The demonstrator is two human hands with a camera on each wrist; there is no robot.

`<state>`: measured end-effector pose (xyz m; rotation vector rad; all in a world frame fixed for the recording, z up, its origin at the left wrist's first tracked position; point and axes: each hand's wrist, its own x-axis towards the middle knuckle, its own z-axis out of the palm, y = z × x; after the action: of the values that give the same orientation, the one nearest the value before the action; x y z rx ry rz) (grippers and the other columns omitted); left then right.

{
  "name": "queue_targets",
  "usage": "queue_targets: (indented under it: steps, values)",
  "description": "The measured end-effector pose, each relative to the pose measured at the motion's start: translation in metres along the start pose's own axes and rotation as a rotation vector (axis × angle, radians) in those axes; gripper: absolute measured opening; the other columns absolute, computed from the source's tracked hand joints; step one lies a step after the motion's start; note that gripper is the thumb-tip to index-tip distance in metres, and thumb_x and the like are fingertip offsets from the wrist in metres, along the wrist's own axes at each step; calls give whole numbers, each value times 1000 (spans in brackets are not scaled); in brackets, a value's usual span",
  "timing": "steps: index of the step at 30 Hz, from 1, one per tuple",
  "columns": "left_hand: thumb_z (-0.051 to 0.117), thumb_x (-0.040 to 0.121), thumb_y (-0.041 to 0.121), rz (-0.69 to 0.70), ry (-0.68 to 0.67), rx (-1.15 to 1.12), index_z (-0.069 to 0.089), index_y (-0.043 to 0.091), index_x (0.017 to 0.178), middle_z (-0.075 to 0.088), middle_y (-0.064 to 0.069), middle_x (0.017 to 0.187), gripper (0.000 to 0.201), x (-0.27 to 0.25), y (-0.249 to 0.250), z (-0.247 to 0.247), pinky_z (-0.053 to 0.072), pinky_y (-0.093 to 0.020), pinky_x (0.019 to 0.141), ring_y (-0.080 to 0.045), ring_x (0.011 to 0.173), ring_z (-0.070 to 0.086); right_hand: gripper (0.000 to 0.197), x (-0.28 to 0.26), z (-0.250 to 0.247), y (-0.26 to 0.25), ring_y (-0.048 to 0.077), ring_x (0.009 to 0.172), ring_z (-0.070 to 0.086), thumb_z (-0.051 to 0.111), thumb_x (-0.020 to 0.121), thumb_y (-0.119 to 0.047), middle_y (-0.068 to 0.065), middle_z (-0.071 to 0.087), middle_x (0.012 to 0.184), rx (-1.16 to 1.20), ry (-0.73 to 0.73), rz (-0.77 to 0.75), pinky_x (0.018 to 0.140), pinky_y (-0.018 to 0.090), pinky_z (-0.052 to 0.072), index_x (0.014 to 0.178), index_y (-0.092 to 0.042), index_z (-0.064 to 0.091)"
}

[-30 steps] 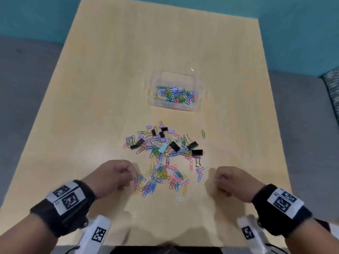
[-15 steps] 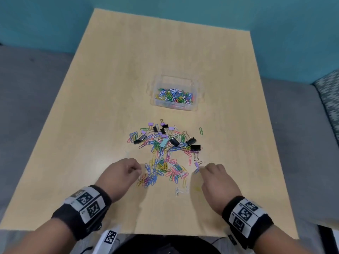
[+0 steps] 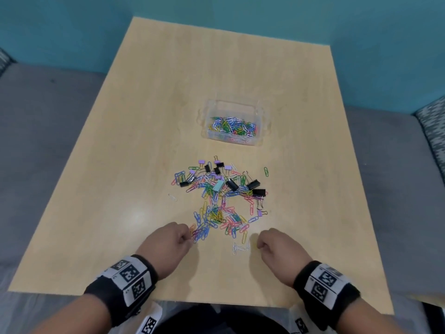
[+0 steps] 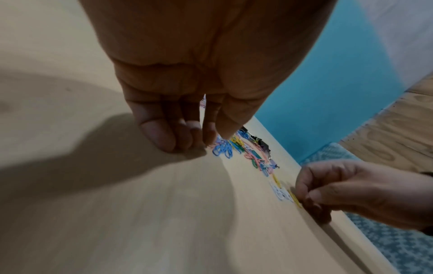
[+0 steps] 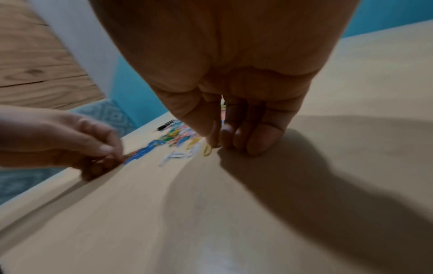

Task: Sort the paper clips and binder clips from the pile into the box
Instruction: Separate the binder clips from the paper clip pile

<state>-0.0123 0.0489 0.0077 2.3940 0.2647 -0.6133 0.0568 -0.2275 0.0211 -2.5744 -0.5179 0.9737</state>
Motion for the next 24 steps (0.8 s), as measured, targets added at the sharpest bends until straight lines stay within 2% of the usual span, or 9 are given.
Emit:
queue_targets:
  steps: [4,6,9,11,14,17,20,22,24]
  values:
    - [55,87,31,-21,56,-46,53,33,76,54,8,82,12,12,7,6,44,-31,71,-14,76,54,19,22,13,-45,19,90,52,49,80,-8,-1,54,94,169,-4,-173,82,31,42,92,-17,61]
    - [56,87,31,-12,65,-61,54,32,75,54,9,80,12,13,9,3,42,-30,68,-11,74,54,16,23,13,-54,18,87,53,50,82,-8,1,57,93,255,-21,-156,79,30,42,87,-19,60]
    - [57,87,31,-11,57,-78,57,28,75,55,9,75,13,10,7,0,38,-26,61,-6,68,52,18,15,16,-53,9,69,52,50,80,-13,-7,58,75,289,-201,-98,67,27,43,78,-28,59]
    - [57,87,30,-15,28,-98,57,27,74,56,9,74,13,7,8,0,36,-25,60,-6,67,52,18,14,22,-55,9,69,52,51,80,-13,-10,57,76,293,-243,-90,69,26,45,80,-28,61]
    - [56,87,28,-13,38,-55,54,30,73,53,9,80,15,12,11,2,36,-25,63,-10,72,53,13,32,26,-69,17,82,56,53,82,-11,-4,57,89,343,-97,-129,79,32,48,86,-19,62]
    - [53,88,23,25,211,49,59,23,80,52,2,86,10,23,16,-1,42,-31,69,-19,79,53,11,47,21,-74,20,85,52,50,84,-12,0,57,92,286,92,-170,79,38,46,87,-16,59]
    - [57,86,19,127,334,206,61,14,112,54,-10,115,27,41,17,-6,46,-40,88,-31,105,48,16,50,17,-64,23,94,45,48,86,-15,3,52,101,-2,267,-241,80,37,43,99,-16,57]
    - [60,85,16,258,314,302,51,9,129,47,-16,134,46,55,16,-6,43,-46,99,-38,122,42,31,50,20,-60,28,102,46,53,81,-14,6,53,112,-183,311,-257,84,39,46,112,-14,56]
    - [58,86,18,358,234,428,42,4,136,41,-20,141,54,66,17,-3,38,-49,105,-40,131,36,47,49,26,-61,31,109,50,59,74,-15,8,54,120,-287,306,-254,87,43,49,120,-12,54]
